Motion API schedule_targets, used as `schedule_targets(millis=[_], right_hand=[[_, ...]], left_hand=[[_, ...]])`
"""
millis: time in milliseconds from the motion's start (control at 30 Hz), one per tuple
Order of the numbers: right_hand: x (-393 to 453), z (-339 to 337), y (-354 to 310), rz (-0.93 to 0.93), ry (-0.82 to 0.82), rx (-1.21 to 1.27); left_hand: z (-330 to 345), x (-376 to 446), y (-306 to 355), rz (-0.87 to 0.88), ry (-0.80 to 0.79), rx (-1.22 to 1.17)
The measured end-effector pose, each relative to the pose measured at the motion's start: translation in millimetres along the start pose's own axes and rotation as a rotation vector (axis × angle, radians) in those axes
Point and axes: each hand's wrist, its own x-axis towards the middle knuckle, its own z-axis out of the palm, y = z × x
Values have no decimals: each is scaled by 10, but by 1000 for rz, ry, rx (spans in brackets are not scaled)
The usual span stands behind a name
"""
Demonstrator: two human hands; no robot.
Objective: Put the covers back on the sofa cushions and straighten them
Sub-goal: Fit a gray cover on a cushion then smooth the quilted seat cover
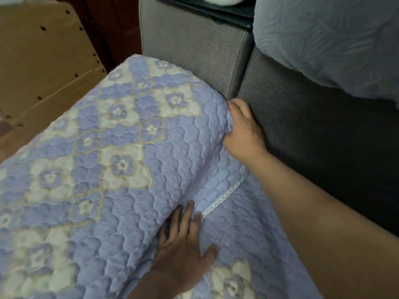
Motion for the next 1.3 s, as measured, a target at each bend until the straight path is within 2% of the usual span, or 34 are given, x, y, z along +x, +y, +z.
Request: schedule_targets(millis=[67,133,200,233,300,400,433,467,500,567,600,667,767,833,867,933,967,1033,1067,1100,1167,1233,1300], right_hand=[[-39,-60,59,226,-103,-119],[-102,-131,94,447,-266,-97],[-33,-72,77,509,-486,40],[0,-47,45,513,-520,61],[0,22,26,486,-359,7],[-525,149,-22,259,145,-358],[-746,197,-60,178,236,-404],[-897,255,-108,111,231,-393],[-988,371,-124,92,104,-344],[-1074,641,-110,80,-283,-267],[-1041,755,-85,9,-400,-286],[-849,915,-56,-92,-515,-371],[-348,1015,174,1,-716,-549],[-104,1033,283,38,-899,-606],[-67,1064,326,5,-931,-621],[-88,1023,296,-34,-877,-567],[-190,923,258,-27,-786,-534],[-502,773,211,-35,-439,-389],[-670,756,198,-113,-274,-326],[-790,758,173,-250,-185,-319],[-936,825,208,-501,-232,-314],[-879,832,292,-572,-307,-278],[-744,825,264,-565,-372,-304]], left_hand=[[4,-10,-4,-3,3,7],[2,-26,11,-8,-22,-10],[11,-26,-15,-7,-21,-25],[12,-13,-21,-8,-35,-19],[21,-4,-4,7,-21,6],[25,-10,21,-9,-27,-13],[0,-16,31,-15,-31,-30],[-17,0,30,-18,-28,-35],[-47,7,43,-13,-36,-35],[-134,-37,105,-17,-37,-21],[-180,-89,137,-44,-35,-20],[-236,-236,157,-181,28,-85],[-248,-367,152,-378,62,-150],[-189,-332,148,-414,74,-176],[-214,-282,141,-416,50,-178],[-200,-207,113,-451,3,-139],[-223,-174,150,-464,-22,-130],[-413,-56,227,-505,-29,-162],[-501,16,258,-510,-63,-149],[-533,123,272,-512,-84,-148],[-612,331,278,-558,-173,-166],[-661,425,305,-614,-217,-170],[-644,378,333,-609,-200,-116]])
